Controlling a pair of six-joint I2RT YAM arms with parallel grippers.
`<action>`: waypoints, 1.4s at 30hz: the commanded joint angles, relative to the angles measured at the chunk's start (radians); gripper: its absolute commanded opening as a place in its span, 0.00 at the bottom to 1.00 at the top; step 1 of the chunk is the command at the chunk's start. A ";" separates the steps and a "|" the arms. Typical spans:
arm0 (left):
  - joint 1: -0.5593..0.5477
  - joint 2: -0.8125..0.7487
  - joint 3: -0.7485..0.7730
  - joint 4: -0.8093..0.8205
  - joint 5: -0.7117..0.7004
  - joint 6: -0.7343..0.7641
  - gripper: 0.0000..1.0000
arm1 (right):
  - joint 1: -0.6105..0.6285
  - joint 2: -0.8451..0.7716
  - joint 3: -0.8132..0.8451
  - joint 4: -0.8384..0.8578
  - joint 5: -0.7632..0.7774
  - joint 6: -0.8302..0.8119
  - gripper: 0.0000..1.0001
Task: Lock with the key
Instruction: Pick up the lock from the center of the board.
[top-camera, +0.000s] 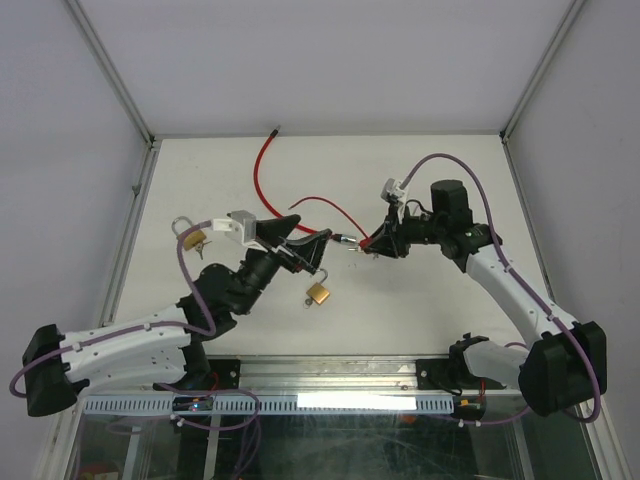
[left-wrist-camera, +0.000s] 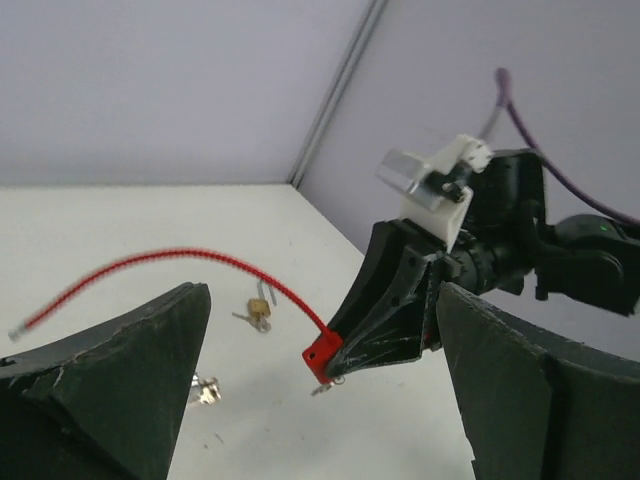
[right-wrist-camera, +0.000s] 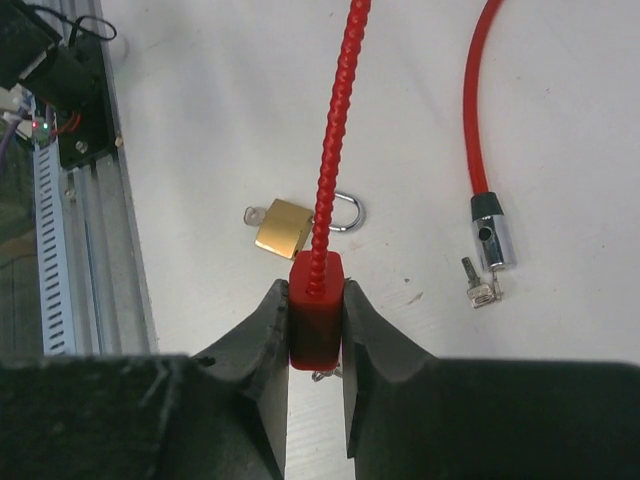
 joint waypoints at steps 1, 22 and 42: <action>-0.008 -0.171 0.030 -0.197 0.250 0.425 0.99 | -0.006 -0.009 0.074 -0.142 -0.061 -0.174 0.00; 0.074 -0.018 0.148 -0.695 0.226 0.639 0.83 | -0.005 0.014 0.159 -0.503 -0.095 -0.534 0.00; 0.245 0.066 0.112 -0.645 0.346 0.547 0.61 | 0.007 0.018 0.161 -0.534 -0.121 -0.572 0.00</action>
